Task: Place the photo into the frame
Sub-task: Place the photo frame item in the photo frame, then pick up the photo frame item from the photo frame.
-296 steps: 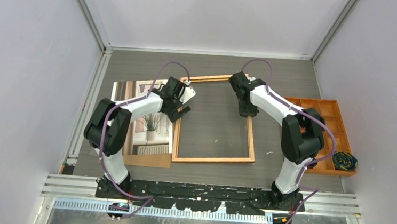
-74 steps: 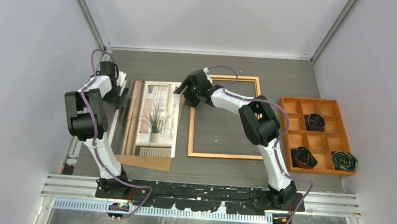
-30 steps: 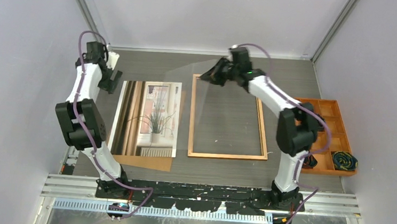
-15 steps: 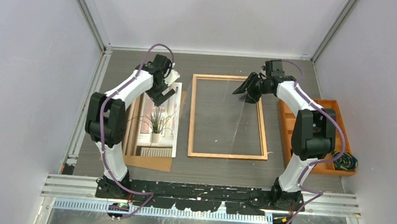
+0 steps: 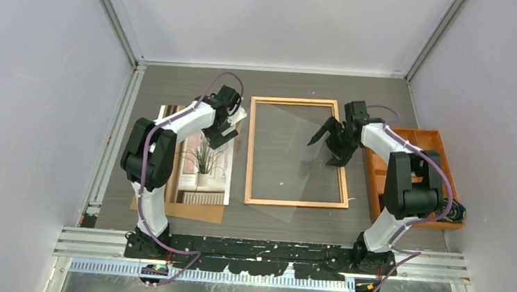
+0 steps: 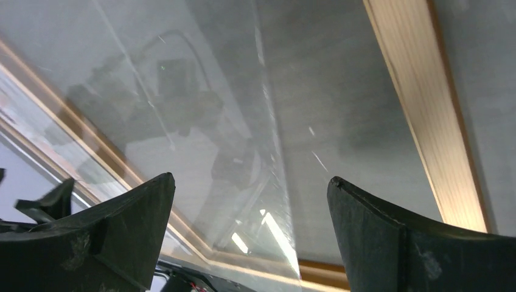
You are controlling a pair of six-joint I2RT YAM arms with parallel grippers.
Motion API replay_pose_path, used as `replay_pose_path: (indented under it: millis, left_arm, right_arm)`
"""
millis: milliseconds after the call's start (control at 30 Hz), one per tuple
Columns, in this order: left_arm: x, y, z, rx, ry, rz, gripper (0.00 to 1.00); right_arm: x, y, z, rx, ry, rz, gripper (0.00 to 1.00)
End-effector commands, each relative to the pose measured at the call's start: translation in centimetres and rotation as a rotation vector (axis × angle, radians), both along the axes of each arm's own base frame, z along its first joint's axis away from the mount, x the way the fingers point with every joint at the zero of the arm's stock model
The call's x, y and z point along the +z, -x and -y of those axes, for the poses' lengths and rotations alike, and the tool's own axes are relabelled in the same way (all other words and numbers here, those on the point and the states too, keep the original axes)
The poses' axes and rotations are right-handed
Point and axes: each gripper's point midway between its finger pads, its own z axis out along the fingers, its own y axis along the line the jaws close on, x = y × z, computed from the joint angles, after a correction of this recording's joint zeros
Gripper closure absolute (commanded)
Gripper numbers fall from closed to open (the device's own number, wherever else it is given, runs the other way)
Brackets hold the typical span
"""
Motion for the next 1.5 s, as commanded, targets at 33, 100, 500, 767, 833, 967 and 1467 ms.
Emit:
replay_pose_path:
  millis: [33,100,500,767,833,967,1467]
  left_arm:
    - [0.0,-0.2,0.0,-0.004,-0.015,0.034,0.01]
    - [-0.2,-0.1,0.0,-0.006,-0.018,0.028,0.01]
    - [-0.3,0.5,0.3,0.004,0.013,0.016,0.02]
    - [-0.1,0.8,0.6,0.007,0.032,-0.004,0.01]
    - [-0.2,0.9,0.6,0.006,0.03,-0.008,0.02]
    - [-0.7,1.0,0.5,0.001,0.024,-0.018,0.02]
    - [-2.5,1.4,-0.2,-0.022,-0.03,-0.066,0.02]
  right_arm:
    - [1.9,3.7,-0.1,-0.024,0.017,0.013,0.0]
    - [1.8,5.1,-0.4,-0.02,-0.01,-0.008,0.0]
    - [-0.1,11.3,-5.1,0.042,-0.091,-0.081,0.0]
    - [-3.6,12.0,-7.2,0.007,-0.142,-0.126,0.1]
    - [-4.1,11.8,-7.3,-0.005,-0.144,-0.113,0.11]
    - [-5.0,11.4,-7.5,-0.011,-0.147,-0.075,0.11]
    - [1.1,7.7,-10.2,-0.06,-0.522,0.385,0.26]
